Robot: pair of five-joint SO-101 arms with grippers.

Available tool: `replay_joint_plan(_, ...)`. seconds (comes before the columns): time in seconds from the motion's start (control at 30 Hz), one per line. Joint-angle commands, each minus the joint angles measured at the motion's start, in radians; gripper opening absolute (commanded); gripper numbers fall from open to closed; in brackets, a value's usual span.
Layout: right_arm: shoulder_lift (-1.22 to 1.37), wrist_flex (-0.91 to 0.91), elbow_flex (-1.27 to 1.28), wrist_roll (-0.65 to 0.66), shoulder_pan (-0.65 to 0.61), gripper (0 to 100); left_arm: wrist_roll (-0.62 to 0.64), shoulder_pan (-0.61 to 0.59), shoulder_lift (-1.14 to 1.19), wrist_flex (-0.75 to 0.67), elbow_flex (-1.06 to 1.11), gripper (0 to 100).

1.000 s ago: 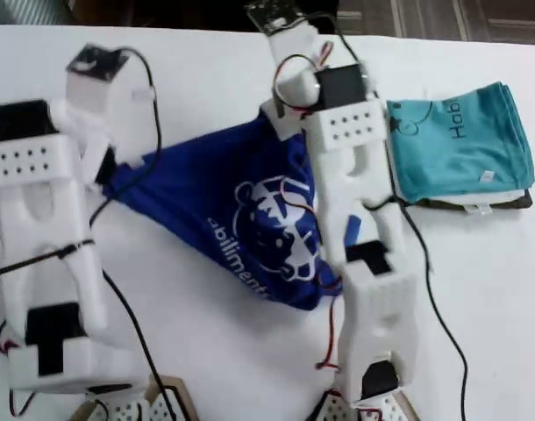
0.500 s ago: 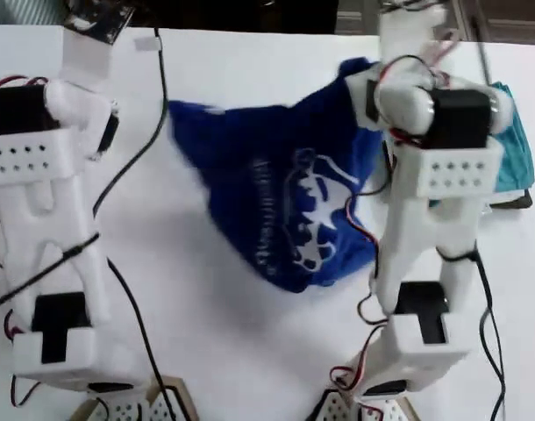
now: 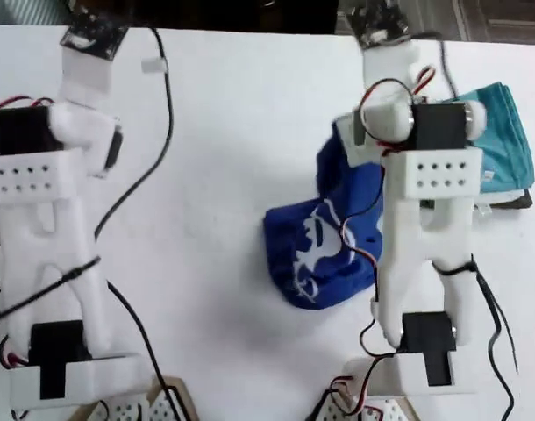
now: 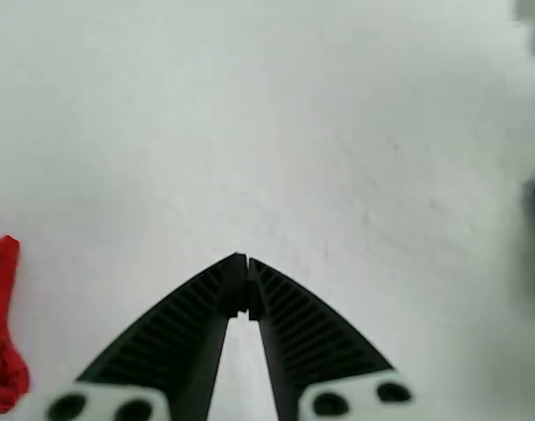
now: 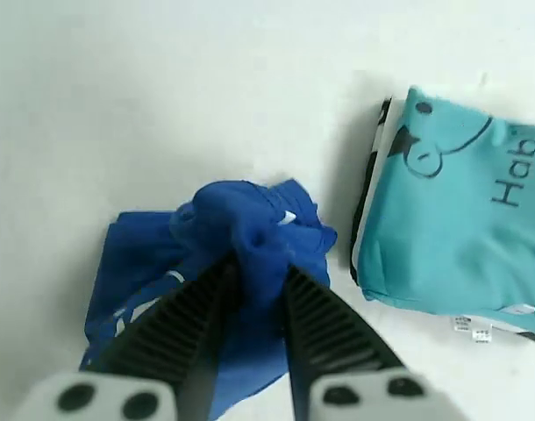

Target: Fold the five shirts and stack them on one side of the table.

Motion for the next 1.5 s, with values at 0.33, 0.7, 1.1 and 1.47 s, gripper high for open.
replay_joint_plan(0.33, -0.736, -0.397, 1.109, 0.164, 0.211, 2.1, 0.048, 0.25, -0.006, -0.226, 0.291, 3)
replay_joint_plan(0.7, -1.115, -0.443, 1.534, 0.443, 0.599, 2.1, 0.048, 0.42, 0.399, -0.186, 0.041, 3)
replay_joint_plan(1.1, -1.155, -0.53, 1.659, 0.459, 0.828, 13.3, 0.126, 0.66, 0.752, -0.026, -0.415, 17)
replay_joint_plan(1.47, -1.155, -0.532, 1.659, 0.456, 0.917, 19.8, 0.124, 0.727, 1.011, -0.008, -0.633, 18)
